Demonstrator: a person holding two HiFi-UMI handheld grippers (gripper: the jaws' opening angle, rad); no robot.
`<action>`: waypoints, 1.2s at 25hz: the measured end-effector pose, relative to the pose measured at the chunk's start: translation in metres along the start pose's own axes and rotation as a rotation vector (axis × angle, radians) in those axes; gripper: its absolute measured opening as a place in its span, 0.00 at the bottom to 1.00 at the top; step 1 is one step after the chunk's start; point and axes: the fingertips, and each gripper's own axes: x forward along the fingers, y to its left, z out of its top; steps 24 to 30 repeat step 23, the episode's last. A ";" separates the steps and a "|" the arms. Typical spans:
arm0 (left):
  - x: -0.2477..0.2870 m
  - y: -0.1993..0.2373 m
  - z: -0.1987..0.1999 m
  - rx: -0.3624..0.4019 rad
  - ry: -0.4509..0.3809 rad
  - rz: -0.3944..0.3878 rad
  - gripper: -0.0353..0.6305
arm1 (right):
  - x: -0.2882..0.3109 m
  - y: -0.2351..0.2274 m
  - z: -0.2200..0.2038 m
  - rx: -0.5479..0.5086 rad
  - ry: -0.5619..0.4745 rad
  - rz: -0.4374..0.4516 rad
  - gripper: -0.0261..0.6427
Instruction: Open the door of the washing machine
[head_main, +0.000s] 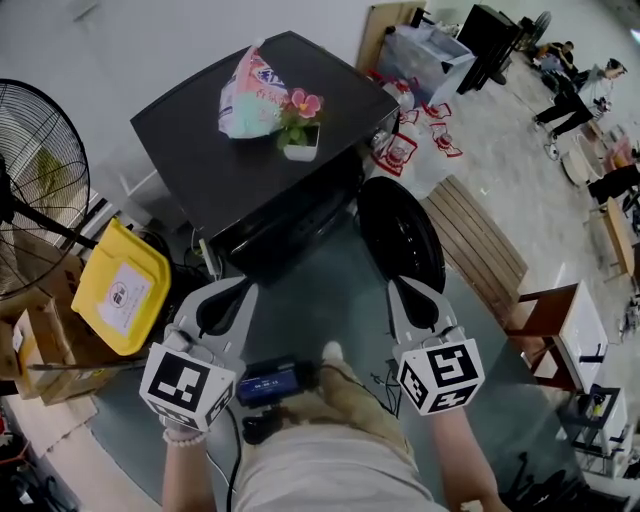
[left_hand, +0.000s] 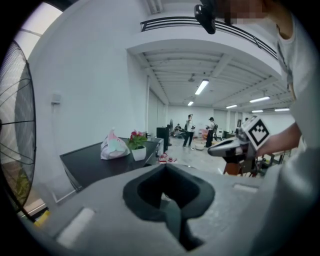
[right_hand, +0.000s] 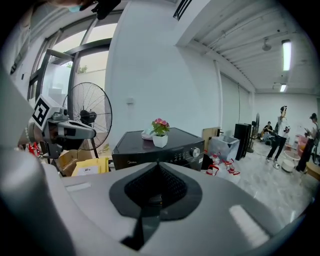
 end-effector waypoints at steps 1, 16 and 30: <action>0.000 -0.001 0.000 0.000 0.000 -0.001 0.04 | 0.000 0.001 0.001 0.000 -0.002 0.003 0.04; 0.003 -0.004 0.001 -0.008 -0.017 -0.011 0.04 | 0.001 0.008 0.001 -0.002 0.007 0.016 0.04; 0.001 0.005 0.003 -0.012 -0.031 0.030 0.04 | 0.002 0.006 -0.002 0.003 0.009 0.012 0.04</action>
